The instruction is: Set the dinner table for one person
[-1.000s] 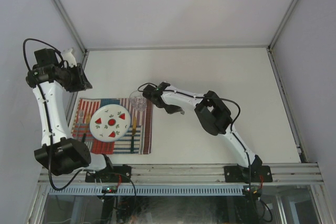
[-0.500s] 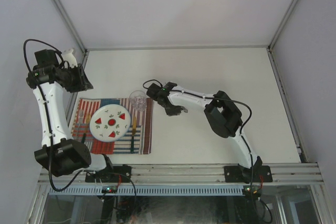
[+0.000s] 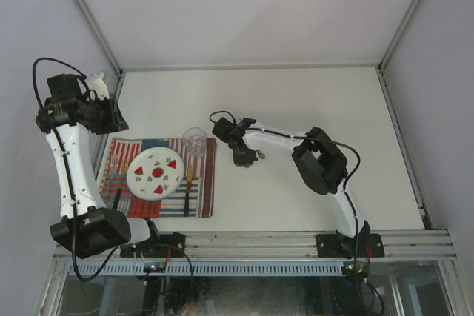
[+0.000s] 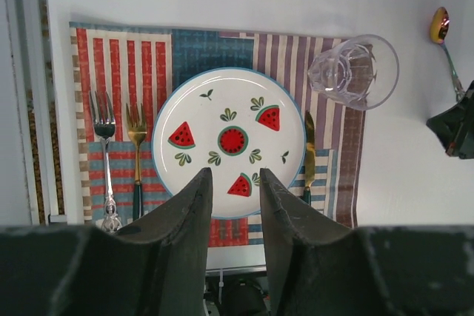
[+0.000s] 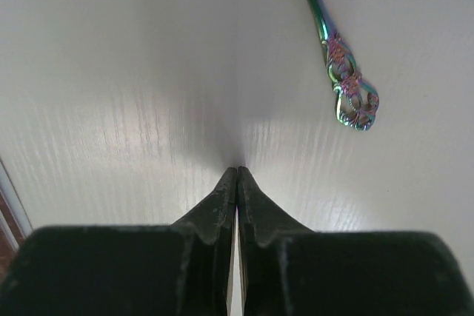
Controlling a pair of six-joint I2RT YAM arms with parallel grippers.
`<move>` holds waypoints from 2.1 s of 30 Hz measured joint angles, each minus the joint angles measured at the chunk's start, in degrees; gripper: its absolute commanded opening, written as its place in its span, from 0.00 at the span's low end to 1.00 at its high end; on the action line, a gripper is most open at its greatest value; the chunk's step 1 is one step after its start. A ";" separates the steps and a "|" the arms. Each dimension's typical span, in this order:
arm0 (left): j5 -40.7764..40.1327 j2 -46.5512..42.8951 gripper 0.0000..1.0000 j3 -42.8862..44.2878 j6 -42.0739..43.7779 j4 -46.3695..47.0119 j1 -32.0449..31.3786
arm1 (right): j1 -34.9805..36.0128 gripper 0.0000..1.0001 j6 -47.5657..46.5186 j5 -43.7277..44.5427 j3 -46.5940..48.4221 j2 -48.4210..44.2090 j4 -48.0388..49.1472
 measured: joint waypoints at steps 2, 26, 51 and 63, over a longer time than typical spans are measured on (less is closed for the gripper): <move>-0.74 -0.17 0.37 0.00 0.46 -0.28 0.00 | -0.83 0.00 0.79 -0.42 -0.02 -0.02 0.63; -4.24 5.66 0.37 5.49 -2.23 -1.18 0.00 | -15.85 0.00 -1.49 16.61 5.31 5.01 -6.36; -5.75 5.18 0.37 4.22 -2.08 -0.79 0.00 | -18.43 0.00 -7.41 -2.08 27.74 16.70 2.58; -6.36 3.13 0.37 2.27 -1.27 -0.92 0.00 | -18.58 0.00 -2.43 -13.94 33.44 20.94 7.10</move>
